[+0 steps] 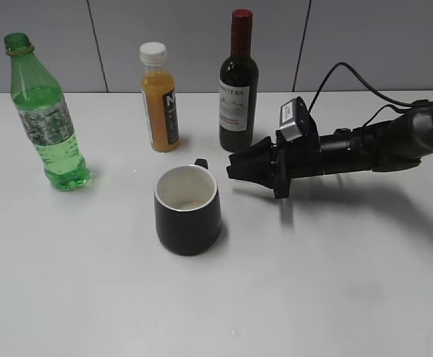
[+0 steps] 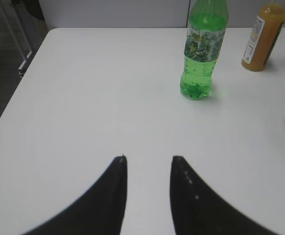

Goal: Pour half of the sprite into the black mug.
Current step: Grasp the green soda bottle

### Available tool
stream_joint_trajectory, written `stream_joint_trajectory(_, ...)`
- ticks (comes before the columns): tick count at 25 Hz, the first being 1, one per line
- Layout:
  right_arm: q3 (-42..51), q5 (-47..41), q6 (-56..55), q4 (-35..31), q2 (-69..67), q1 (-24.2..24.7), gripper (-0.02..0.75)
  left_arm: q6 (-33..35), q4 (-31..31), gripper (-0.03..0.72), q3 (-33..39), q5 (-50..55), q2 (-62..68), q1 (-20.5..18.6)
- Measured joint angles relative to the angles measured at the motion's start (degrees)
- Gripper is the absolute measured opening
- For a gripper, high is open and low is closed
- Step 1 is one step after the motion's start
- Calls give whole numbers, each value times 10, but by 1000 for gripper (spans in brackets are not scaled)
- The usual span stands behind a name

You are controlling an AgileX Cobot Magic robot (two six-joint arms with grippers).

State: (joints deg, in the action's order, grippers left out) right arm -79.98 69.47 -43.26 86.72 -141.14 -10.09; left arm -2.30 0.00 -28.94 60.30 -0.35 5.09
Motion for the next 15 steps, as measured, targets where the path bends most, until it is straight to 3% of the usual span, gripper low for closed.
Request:
stream_joint_trajectory(8,-1,0,-104,63,54,32,237,0,0,238,0,0,0,0)
stream_joint_trajectory(15,-1,-82,-310,155,115,42,249,0,0,238,0,0,0,0)
